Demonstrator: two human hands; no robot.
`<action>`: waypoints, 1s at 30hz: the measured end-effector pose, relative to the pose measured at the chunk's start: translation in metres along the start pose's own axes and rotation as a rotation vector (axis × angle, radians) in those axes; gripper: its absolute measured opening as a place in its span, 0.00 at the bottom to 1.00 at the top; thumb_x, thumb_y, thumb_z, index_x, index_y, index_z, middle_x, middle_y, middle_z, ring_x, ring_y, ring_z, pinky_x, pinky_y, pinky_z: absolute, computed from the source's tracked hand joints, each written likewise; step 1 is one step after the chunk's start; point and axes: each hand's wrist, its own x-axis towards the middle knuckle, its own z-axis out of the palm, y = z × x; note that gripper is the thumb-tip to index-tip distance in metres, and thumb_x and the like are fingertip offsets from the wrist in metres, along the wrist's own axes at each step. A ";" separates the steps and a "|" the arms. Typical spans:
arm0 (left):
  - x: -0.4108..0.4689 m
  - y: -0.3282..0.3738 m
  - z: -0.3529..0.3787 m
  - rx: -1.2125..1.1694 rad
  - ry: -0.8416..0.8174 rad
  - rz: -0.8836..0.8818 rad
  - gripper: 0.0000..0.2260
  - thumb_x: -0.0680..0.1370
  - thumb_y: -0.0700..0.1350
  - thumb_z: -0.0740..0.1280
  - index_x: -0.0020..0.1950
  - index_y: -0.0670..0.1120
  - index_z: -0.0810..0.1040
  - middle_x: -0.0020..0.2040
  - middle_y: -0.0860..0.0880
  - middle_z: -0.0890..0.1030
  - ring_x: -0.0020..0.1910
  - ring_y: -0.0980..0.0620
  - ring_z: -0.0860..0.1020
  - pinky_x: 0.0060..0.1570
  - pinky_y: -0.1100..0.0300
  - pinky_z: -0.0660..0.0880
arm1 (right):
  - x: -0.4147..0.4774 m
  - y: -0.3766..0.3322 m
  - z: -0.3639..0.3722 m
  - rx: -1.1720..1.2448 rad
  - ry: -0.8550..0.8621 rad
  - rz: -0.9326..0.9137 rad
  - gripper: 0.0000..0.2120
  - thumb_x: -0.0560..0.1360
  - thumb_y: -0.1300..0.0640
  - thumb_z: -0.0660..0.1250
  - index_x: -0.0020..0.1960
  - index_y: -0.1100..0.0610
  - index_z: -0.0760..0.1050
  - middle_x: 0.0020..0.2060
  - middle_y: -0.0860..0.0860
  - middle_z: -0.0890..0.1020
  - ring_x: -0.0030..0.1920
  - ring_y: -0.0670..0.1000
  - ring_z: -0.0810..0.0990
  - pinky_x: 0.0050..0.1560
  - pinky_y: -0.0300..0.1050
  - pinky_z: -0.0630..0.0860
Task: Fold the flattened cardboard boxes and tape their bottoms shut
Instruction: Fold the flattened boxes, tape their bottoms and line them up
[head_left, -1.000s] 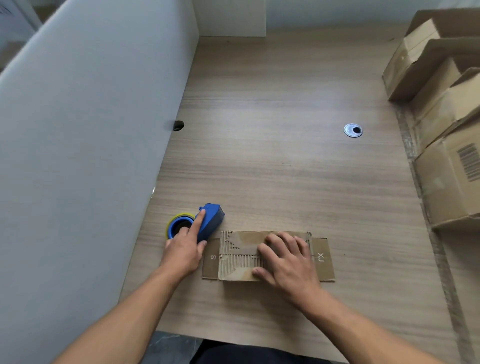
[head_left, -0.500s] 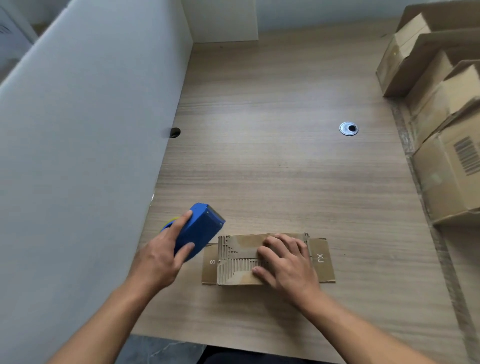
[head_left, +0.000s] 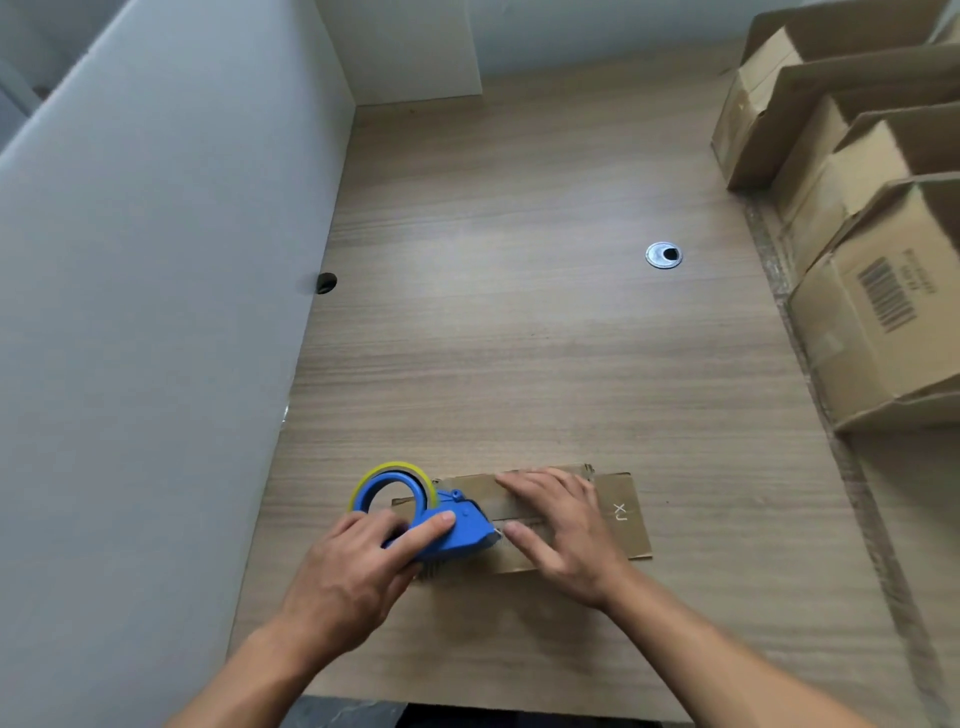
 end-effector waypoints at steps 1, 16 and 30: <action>0.001 0.001 0.000 0.001 0.009 0.011 0.22 0.82 0.53 0.57 0.77 0.60 0.61 0.45 0.52 0.78 0.36 0.48 0.75 0.47 0.57 0.69 | 0.000 0.000 0.000 -0.001 -0.015 -0.010 0.20 0.78 0.39 0.61 0.69 0.39 0.71 0.61 0.38 0.76 0.66 0.40 0.68 0.67 0.47 0.58; 0.015 0.007 0.004 -0.018 0.046 0.107 0.19 0.84 0.50 0.55 0.76 0.60 0.63 0.46 0.50 0.78 0.40 0.48 0.74 0.47 0.58 0.71 | 0.002 0.004 -0.012 0.265 -0.082 0.127 0.16 0.73 0.39 0.65 0.57 0.43 0.81 0.60 0.34 0.77 0.71 0.36 0.64 0.72 0.47 0.56; 0.021 0.023 0.016 0.003 -0.091 -0.012 0.20 0.84 0.58 0.43 0.75 0.62 0.61 0.44 0.53 0.77 0.36 0.49 0.77 0.43 0.58 0.72 | 0.002 0.007 -0.028 0.369 0.077 0.295 0.04 0.76 0.61 0.69 0.44 0.56 0.82 0.54 0.44 0.79 0.64 0.38 0.74 0.61 0.30 0.69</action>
